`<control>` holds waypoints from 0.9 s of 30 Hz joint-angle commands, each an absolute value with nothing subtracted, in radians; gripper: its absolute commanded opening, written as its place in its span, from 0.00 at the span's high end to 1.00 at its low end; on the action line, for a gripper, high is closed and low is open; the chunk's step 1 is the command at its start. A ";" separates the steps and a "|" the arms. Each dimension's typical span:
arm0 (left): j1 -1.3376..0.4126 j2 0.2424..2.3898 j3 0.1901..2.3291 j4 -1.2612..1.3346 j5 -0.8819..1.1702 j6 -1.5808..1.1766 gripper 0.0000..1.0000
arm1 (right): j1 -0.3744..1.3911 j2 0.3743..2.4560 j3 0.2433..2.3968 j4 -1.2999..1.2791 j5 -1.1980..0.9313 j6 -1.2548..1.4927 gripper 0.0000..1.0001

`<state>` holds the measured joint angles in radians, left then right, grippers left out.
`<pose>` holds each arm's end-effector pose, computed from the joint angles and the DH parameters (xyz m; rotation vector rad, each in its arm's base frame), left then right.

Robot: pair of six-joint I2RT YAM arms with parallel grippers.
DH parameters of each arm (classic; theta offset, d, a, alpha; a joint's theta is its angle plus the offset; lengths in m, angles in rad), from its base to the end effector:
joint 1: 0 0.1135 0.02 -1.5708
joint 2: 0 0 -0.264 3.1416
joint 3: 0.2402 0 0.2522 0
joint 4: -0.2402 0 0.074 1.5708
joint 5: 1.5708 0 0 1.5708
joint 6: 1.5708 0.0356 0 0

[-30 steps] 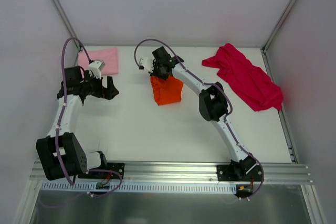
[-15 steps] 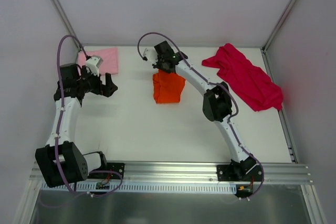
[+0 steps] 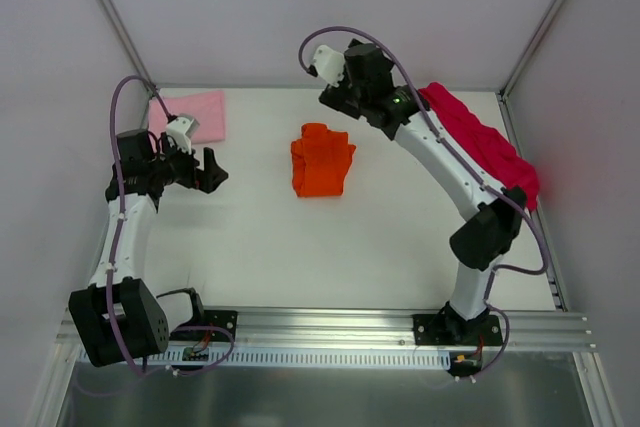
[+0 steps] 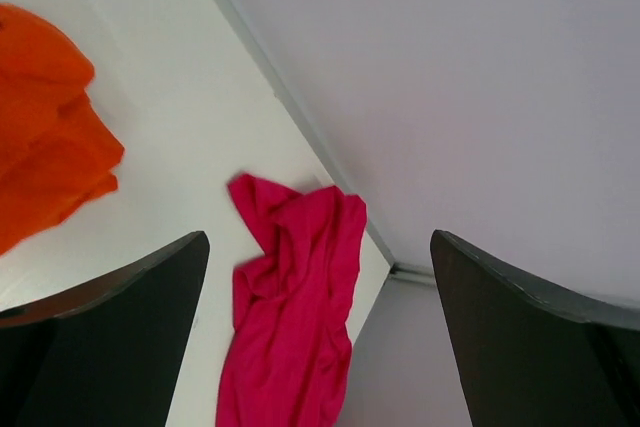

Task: Fold and stack the t-shirts
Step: Put the neatly folded tshirt into the corner of the board with the left arm

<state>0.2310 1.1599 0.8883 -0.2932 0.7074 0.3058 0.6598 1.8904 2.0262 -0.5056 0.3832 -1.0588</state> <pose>0.2506 0.0352 0.2935 0.4744 1.9571 -0.4146 0.3537 0.2575 0.4181 -1.3065 1.4681 -0.6348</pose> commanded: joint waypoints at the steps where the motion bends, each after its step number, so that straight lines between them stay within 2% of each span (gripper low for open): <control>1: 0.238 1.104 0.873 -0.256 0.770 0.324 0.01 | 0.569 1.798 1.852 -0.456 0.472 -1.028 0.00; 6: 0.224 1.111 0.870 -0.264 0.785 0.301 0.01 | 0.442 1.637 1.559 -0.472 0.456 -0.902 0.01; 9: 0.210 1.123 0.868 -0.238 0.805 0.279 0.01 | 0.387 1.538 1.436 -0.543 0.323 -0.855 0.00; 14: 0.167 1.160 0.893 -0.247 0.841 0.256 0.01 | 0.364 1.369 1.212 -0.484 0.270 -0.847 0.00; 22: 0.118 1.226 0.971 -0.294 0.937 0.219 0.01 | 0.328 1.221 1.085 -0.413 0.301 -0.916 0.00; 27: 0.060 1.356 1.075 -0.356 0.917 0.222 0.01 | 0.325 1.164 1.051 -0.402 0.279 -0.923 0.00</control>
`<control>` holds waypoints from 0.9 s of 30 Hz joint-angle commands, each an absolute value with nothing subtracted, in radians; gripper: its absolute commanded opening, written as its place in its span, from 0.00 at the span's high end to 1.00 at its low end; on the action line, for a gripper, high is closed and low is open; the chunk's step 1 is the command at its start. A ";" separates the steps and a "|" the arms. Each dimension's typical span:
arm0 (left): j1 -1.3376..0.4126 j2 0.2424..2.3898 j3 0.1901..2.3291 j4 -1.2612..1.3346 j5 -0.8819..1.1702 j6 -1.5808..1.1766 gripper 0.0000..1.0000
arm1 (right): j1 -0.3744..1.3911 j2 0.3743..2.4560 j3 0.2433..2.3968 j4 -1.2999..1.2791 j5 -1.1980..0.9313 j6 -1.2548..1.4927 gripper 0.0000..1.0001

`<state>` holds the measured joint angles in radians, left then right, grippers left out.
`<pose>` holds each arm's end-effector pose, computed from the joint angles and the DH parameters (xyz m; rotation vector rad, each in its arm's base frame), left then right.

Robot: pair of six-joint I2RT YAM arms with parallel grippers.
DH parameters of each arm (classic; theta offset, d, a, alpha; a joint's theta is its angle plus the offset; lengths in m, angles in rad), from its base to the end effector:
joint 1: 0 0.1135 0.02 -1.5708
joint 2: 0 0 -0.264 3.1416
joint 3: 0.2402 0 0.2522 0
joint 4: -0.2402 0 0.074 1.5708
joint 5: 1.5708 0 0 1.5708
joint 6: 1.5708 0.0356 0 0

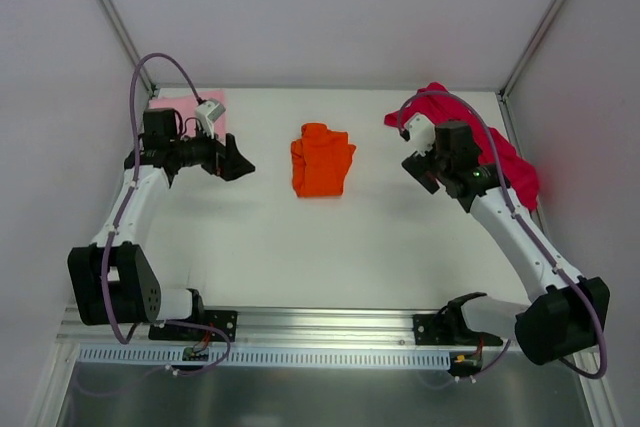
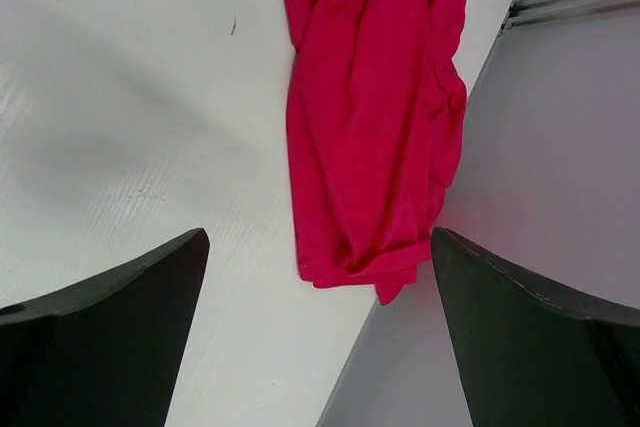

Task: Fold and stack the t-shirts
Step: Put the neatly folded tshirt into the corner of the board with the left arm

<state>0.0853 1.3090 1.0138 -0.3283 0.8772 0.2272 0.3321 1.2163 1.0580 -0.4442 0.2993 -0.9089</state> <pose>0.2834 -0.0032 0.2981 0.6144 1.9385 -0.7585 0.2575 0.0777 0.3205 -1.1425 1.9001 -0.6501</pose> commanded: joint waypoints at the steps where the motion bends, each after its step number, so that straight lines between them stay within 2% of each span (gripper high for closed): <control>1: 0.055 1.377 1.091 -0.351 0.916 0.221 0.01 | 0.325 1.157 1.051 -0.417 0.275 -0.926 0.00; 5: 0.026 1.500 1.132 -0.348 0.919 0.199 0.01 | 0.325 1.129 1.060 -0.439 0.287 -0.936 0.00; 13: -0.075 1.572 1.170 -0.308 0.904 0.161 0.01 | 0.324 1.104 1.009 -0.399 0.293 -0.948 0.00; 21: -0.115 1.805 1.371 -0.379 0.923 0.104 0.01 | 0.324 1.134 1.022 -0.423 0.279 -0.928 0.00; 27: -0.146 2.011 1.526 -0.431 0.784 0.061 0.01 | 0.324 1.124 1.071 -0.463 0.268 -0.925 0.00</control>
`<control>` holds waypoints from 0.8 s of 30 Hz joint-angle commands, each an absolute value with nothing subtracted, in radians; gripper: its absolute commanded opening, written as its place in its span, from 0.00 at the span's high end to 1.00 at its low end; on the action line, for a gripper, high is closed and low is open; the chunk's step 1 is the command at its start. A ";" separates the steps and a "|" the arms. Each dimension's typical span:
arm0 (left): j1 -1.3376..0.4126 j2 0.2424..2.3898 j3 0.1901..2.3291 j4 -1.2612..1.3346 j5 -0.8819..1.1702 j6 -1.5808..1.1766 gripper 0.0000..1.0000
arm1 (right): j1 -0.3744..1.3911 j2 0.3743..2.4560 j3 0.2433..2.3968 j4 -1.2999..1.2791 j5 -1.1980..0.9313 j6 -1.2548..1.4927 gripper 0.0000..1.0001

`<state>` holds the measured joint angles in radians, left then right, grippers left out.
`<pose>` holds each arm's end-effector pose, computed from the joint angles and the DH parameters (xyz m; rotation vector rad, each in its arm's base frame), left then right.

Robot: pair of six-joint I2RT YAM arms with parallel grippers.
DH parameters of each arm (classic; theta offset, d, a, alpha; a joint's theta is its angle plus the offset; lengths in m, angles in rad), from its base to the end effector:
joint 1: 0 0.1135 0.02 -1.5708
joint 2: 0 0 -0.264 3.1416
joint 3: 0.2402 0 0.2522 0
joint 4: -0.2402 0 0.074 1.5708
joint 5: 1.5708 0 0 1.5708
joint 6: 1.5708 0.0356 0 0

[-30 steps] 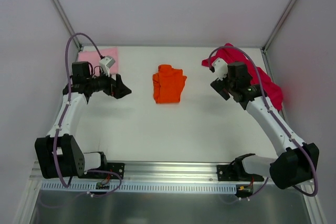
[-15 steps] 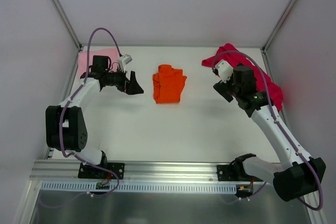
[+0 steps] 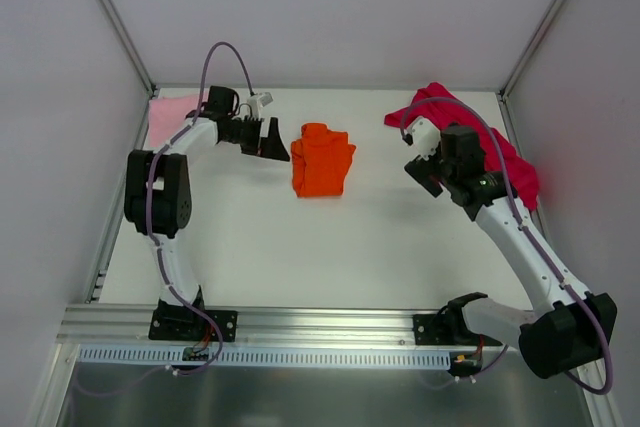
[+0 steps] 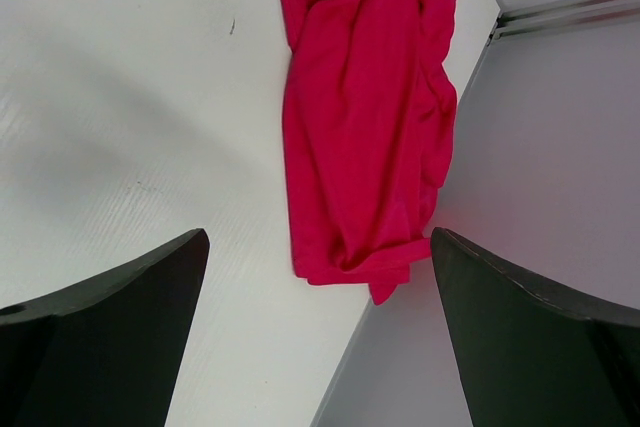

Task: Fold and stack the t-shirts
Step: Put the neatly folded tshirt into the corner of the board with the left arm

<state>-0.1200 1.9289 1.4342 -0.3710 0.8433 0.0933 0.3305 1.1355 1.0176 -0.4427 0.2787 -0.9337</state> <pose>0.4137 -0.0767 0.2229 0.6119 2.2093 -1.0256 0.2403 0.0721 0.3261 -1.1467 1.8508 -0.6473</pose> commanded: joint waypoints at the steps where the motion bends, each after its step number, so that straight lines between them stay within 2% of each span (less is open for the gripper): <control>1: -0.150 2.032 1.551 -0.445 0.779 0.057 0.01 | 0.324 1.124 1.075 -0.463 0.273 -0.928 0.00; 11: -0.204 2.213 1.752 -0.511 0.673 0.018 0.01 | 0.324 1.115 1.074 -0.465 0.281 -0.950 0.00; 16: -0.227 2.223 1.802 -0.535 0.640 0.018 0.01 | 0.324 1.101 1.094 -0.480 0.273 -0.937 0.00; 20: -0.233 2.266 1.864 -0.609 0.672 0.021 0.01 | 0.324 1.088 1.104 -0.497 0.258 -0.923 0.00; 24: -0.232 2.237 1.800 -0.555 0.783 0.049 0.01 | 0.325 1.083 1.106 -0.502 0.265 -0.920 0.00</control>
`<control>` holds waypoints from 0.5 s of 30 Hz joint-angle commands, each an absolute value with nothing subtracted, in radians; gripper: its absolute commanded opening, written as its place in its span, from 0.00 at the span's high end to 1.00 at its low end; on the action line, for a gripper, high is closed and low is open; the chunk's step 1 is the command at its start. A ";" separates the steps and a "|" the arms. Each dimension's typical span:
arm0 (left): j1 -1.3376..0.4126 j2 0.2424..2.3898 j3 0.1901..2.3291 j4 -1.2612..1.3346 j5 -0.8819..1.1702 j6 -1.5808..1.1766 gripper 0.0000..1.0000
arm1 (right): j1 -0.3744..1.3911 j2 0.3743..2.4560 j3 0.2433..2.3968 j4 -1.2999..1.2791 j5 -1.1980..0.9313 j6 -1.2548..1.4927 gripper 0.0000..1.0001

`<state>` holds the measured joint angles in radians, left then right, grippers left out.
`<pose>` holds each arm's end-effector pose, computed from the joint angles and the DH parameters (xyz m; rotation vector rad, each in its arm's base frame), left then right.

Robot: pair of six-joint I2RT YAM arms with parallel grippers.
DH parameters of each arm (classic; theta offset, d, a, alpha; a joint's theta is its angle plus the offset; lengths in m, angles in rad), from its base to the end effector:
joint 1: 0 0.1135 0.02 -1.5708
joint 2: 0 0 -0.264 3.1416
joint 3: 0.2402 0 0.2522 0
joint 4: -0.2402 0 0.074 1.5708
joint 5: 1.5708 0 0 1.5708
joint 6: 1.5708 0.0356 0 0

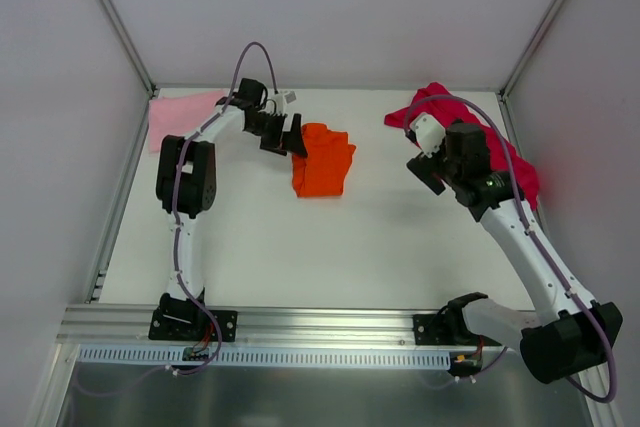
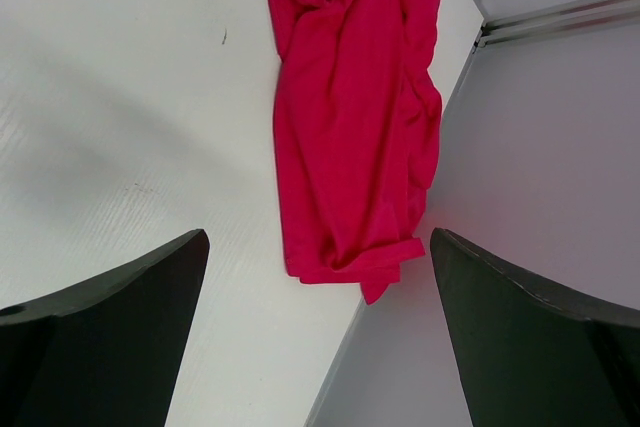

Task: Fold and stack the t-shirts
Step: Put the neatly folded tshirt into the corner of the board with the left arm

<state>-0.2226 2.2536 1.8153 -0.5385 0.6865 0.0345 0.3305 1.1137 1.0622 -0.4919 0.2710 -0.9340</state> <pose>0.4736 -0.1303 0.1845 0.5820 2.4043 -0.9457 0.2338 0.0701 0.3417 -1.1388 1.8349 -0.6413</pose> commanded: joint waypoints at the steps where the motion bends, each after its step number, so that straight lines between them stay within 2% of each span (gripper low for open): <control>1: -0.235 2.230 1.787 -0.542 0.855 0.054 0.01 | 0.325 1.085 1.106 -0.500 0.267 -0.920 0.00; 9: -0.258 2.279 1.801 -0.591 0.996 0.072 0.01 | 0.328 1.094 1.155 -0.537 0.261 -0.900 0.00; 15: -0.247 2.244 1.727 -0.526 0.784 -0.026 0.01 | 0.330 1.083 1.146 -0.538 0.273 -0.900 0.00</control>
